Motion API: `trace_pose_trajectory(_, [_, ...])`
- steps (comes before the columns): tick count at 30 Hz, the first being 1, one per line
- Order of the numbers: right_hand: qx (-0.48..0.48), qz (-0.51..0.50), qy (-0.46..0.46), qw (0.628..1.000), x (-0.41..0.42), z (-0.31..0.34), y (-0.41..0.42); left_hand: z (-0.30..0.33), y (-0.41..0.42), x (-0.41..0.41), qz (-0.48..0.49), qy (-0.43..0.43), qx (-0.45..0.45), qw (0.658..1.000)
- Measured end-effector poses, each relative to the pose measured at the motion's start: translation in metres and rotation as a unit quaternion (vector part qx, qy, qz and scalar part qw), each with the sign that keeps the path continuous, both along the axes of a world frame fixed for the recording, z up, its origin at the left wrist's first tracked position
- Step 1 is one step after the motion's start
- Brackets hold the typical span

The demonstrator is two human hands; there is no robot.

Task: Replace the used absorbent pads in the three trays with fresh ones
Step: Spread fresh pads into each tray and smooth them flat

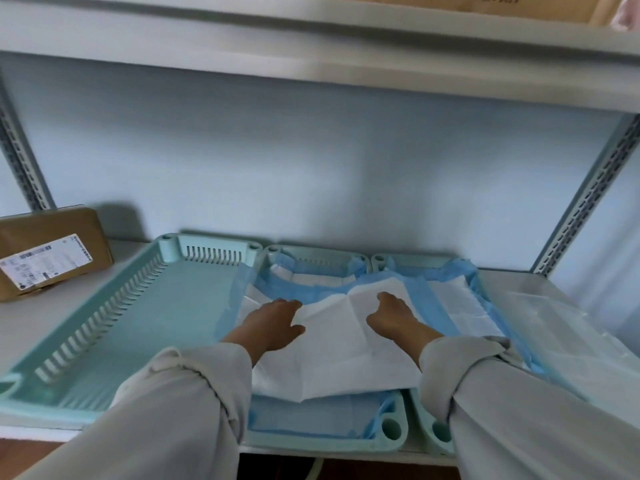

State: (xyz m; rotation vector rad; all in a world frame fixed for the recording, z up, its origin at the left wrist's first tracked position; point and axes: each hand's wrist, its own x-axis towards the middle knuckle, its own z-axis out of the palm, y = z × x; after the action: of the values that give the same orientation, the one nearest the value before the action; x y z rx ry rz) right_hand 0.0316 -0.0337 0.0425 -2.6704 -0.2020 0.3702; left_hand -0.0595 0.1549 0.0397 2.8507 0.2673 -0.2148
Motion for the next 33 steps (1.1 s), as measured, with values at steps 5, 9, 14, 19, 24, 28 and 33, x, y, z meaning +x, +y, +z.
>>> trace_pose_trajectory(5, [0.027,-0.034,-0.025,0.999,0.023,0.0,-0.005,0.001,0.0,0.031,0.0,-0.022,-0.022,1.0])
trace_pose_trajectory(9, [0.075,-0.089,-0.049,0.992,0.049,-0.003,-0.017,-0.005,-0.024,0.068,-0.014,-0.046,-0.051,0.998])
trace_pose_trajectory(14, [0.13,-0.161,-0.026,0.978,0.09,-0.006,-0.034,-0.016,-0.055,0.112,-0.003,-0.083,-0.057,0.995])
trace_pose_trajectory(19, [0.304,-0.252,0.056,0.917,0.108,-0.014,-0.051,-0.031,-0.068,0.122,0.007,-0.089,-0.065,0.994])
trace_pose_trajectory(24, [0.294,-0.195,-0.071,0.933,0.108,-0.019,-0.051,-0.031,-0.077,0.12,-0.016,-0.114,-0.066,0.991])
trace_pose_trajectory(28, [0.336,-0.259,-0.206,0.882,0.099,-0.007,-0.056,-0.032,-0.083,0.117,-0.028,-0.126,-0.051,0.99])
trace_pose_trajectory(33, [0.301,-0.32,-0.093,0.893,0.097,-0.028,-0.082,-0.048,-0.089,0.11,-0.065,0.028,-0.035,0.997])
